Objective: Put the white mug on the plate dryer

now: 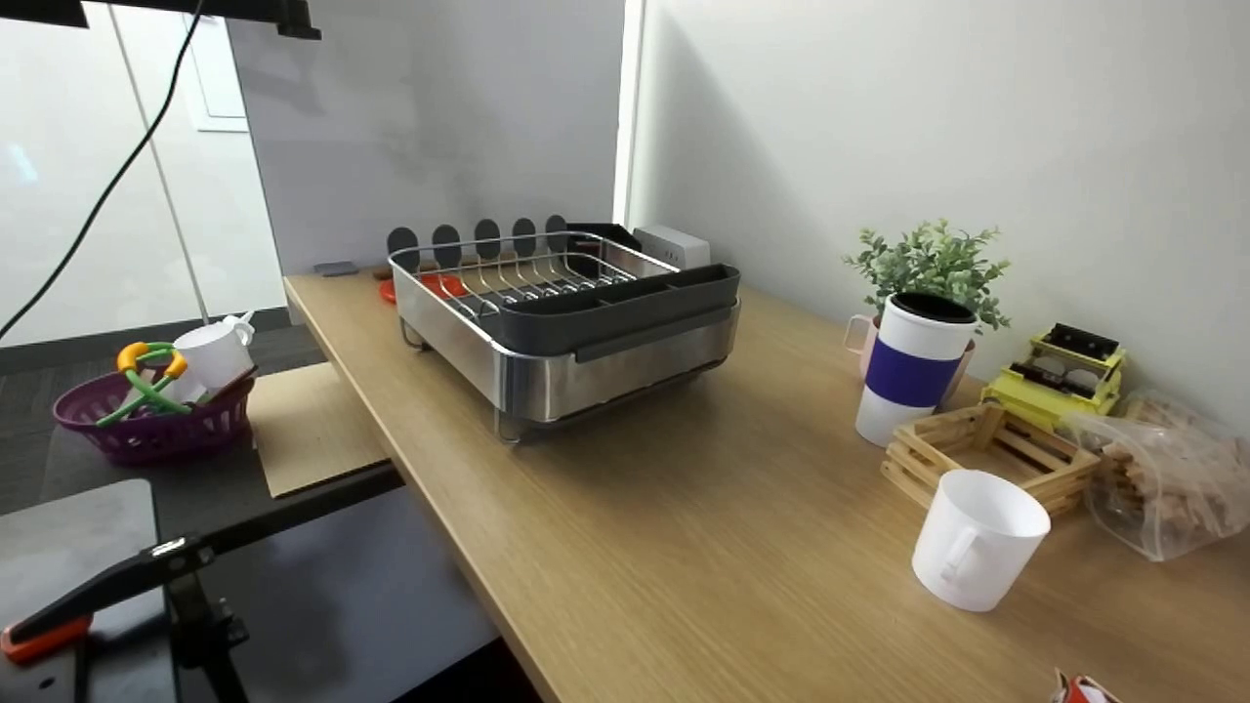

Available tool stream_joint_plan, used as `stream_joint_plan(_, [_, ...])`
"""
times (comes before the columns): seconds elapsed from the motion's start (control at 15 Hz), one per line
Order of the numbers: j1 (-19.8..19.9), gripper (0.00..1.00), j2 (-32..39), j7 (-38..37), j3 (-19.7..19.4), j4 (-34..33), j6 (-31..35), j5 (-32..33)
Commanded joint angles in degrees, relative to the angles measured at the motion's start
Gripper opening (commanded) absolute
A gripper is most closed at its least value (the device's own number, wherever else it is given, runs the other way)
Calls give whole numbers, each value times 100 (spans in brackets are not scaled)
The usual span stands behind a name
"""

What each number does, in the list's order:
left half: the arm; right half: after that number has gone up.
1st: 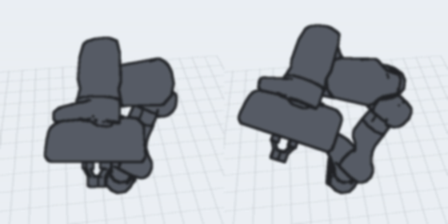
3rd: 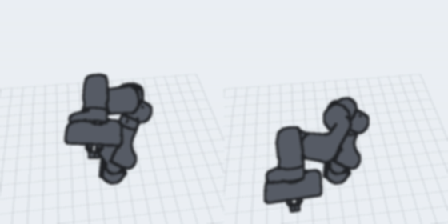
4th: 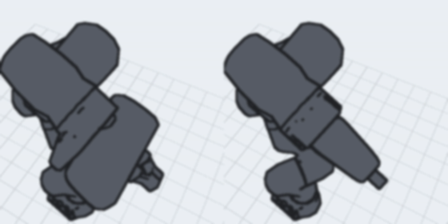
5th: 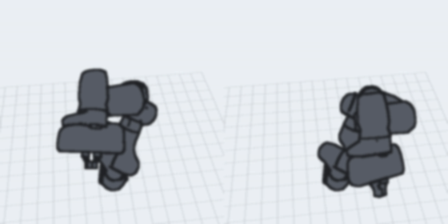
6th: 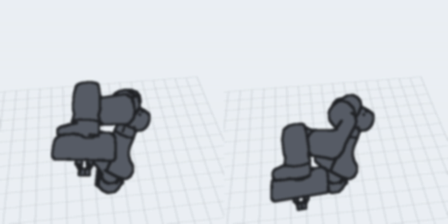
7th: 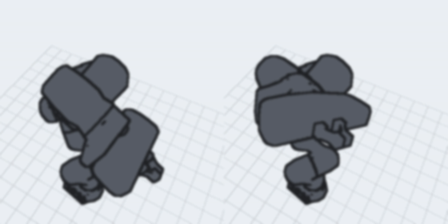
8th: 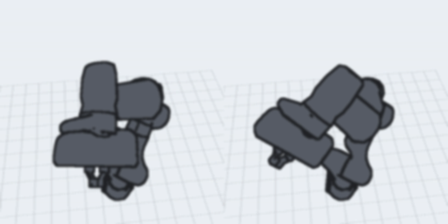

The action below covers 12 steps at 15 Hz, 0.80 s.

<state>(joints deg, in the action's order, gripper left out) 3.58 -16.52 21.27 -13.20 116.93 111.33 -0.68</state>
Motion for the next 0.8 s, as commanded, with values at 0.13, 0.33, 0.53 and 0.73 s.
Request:
stream_joint_plan(0.13, [-35, 100, 442, 1130, -126, -293, 508, -436])
stream_joint_plan(0.33, [25, 100, 843, 1463, -138, -586, 452, -557])
stream_joint_plan(0.53, [109, 100, 1227, 1567, -97, -883, 403, -594])
stream_joint_plan(0.73, [182, 100, 1512, 1624, -37, -1127, 358, -572])
